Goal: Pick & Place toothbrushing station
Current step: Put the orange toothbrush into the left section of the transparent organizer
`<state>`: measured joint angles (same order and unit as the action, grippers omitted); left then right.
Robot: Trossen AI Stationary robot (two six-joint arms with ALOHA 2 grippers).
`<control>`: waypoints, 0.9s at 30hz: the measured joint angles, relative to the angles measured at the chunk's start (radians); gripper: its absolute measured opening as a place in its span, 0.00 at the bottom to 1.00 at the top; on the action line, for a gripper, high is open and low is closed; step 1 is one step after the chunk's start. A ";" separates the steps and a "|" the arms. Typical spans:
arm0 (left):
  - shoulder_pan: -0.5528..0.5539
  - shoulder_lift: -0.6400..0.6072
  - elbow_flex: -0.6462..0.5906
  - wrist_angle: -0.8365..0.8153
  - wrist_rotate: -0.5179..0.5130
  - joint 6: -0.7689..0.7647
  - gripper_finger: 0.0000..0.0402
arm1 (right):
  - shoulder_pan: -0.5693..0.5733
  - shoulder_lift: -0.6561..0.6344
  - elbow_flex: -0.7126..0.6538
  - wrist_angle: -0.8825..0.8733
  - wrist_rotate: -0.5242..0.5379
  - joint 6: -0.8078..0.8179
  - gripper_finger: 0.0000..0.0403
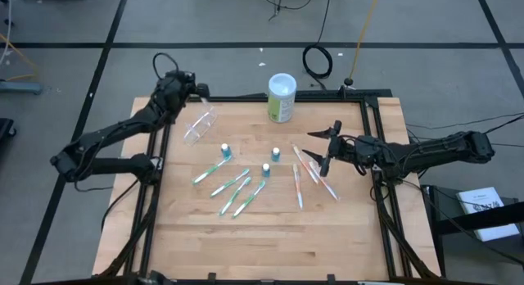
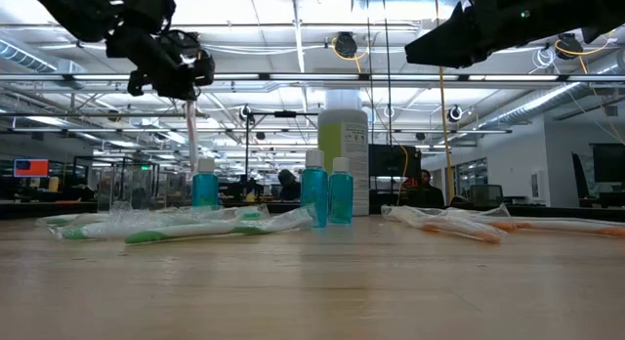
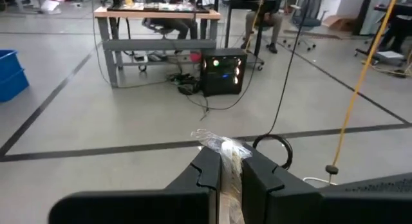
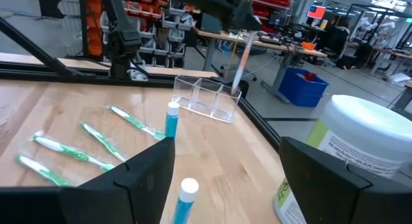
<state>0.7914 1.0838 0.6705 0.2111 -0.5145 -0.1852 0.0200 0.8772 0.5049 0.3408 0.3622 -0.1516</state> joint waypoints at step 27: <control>0.035 0.199 0.014 -0.080 0.007 -0.107 0.06 | 0.000 0.000 0.000 -0.027 0.001 0.004 0.66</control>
<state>0.8265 1.2824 0.6849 0.1315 -0.5072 -0.2921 0.0200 0.8768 0.5049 0.3138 0.3634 -0.1472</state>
